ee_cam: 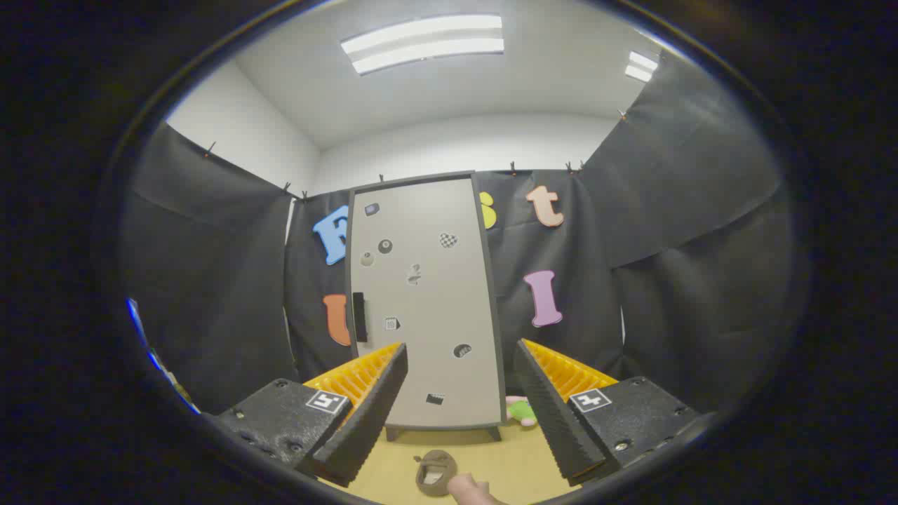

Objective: Open the shoe cabinet door, grab the shoes and put them into the shoe cabinet, then close the shoe cabinet door.

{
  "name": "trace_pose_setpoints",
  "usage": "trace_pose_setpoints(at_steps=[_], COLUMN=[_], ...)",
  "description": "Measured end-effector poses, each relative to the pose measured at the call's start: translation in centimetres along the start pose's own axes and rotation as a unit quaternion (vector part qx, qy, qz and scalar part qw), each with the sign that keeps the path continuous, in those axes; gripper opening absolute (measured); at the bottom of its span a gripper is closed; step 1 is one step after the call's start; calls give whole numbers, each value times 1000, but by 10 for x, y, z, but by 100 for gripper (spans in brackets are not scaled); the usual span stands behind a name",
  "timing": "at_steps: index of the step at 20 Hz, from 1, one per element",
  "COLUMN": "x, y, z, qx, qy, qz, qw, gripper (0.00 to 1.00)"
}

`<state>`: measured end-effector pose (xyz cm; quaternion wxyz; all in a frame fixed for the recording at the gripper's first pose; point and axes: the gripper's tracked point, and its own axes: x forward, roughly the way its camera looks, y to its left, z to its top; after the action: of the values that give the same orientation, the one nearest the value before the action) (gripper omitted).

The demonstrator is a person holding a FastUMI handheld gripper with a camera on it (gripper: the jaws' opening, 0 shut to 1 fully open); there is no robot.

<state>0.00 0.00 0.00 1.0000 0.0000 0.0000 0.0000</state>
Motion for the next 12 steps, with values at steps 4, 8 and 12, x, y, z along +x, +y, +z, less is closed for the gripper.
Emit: trace_pose_setpoints(at_steps=[4, 8, 12], x=[0, 3, 5], y=[-7, 1, 13], z=[3, -4, -11], qx=[3, -11, -26], qy=[-5, -1, 3], qz=[-11, 0, 11], qw=[1000, 1000, 1000], gripper=[99, 98, 98])
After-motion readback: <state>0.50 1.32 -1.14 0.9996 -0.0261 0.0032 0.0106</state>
